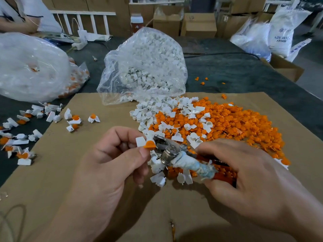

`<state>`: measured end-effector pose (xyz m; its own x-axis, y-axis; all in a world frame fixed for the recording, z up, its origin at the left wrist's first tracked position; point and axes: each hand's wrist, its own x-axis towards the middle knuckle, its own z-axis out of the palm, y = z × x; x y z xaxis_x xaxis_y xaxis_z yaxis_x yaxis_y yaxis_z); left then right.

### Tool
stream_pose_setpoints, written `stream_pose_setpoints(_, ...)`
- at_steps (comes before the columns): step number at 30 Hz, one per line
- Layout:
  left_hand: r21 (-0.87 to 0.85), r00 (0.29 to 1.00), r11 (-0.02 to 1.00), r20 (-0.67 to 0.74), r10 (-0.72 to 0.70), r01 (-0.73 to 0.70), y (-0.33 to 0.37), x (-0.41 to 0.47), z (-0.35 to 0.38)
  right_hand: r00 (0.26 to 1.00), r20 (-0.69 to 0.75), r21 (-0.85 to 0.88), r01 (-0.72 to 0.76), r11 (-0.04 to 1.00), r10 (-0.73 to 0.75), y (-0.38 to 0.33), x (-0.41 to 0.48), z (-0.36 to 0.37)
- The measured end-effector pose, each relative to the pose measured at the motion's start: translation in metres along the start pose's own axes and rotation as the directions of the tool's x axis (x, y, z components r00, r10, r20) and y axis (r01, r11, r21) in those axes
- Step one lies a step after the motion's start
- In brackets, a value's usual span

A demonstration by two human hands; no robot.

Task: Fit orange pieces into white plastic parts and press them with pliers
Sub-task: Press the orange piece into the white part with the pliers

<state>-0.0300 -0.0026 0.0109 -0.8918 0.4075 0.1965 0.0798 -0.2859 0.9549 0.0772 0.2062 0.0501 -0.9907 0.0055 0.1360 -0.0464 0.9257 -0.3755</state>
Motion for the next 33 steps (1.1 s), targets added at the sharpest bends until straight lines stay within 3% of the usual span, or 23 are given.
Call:
stream_pose_setpoints(19, 0.150, 0.992, 0.981, 0.048, 0.118, -0.124, -0.002, 0.001, -0.003, 0.998, -0.030, 0.029, 0.049, 0.998, -0.048, 0.002, -0.003, 0.000)
stream_pose_setpoints(33, 0.193, 0.989, 0.975, 0.116, 0.091, -0.112, -0.003, 0.001, -0.011, 0.996, -0.027, 0.031, 0.090, 0.995, -0.089, 0.001, -0.002, -0.001)
